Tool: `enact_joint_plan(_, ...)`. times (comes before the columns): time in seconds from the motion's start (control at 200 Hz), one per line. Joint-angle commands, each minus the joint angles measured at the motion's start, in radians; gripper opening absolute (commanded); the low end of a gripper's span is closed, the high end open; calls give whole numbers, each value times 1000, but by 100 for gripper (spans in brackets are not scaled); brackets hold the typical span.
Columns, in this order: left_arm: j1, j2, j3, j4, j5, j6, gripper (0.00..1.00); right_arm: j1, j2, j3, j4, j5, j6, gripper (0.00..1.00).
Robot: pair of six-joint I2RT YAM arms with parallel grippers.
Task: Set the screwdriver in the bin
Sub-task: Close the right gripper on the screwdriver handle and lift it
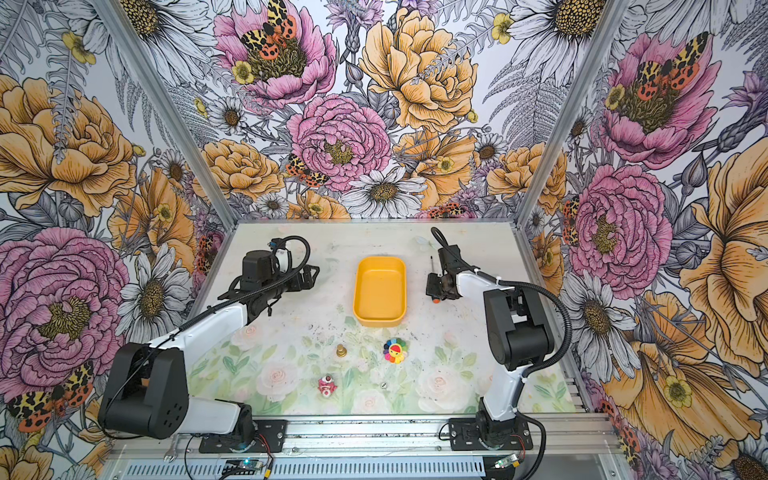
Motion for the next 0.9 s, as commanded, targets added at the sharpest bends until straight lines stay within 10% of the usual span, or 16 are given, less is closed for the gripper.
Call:
enact_joint_plan(0.0,-4,0,24,-36,33,-26,99,11,21,27,-26,30,-13,51)
enact_joint_plan(0.896,-10,93,162,-234,59,-38,99,19,133,169,-202,106,-86,36)
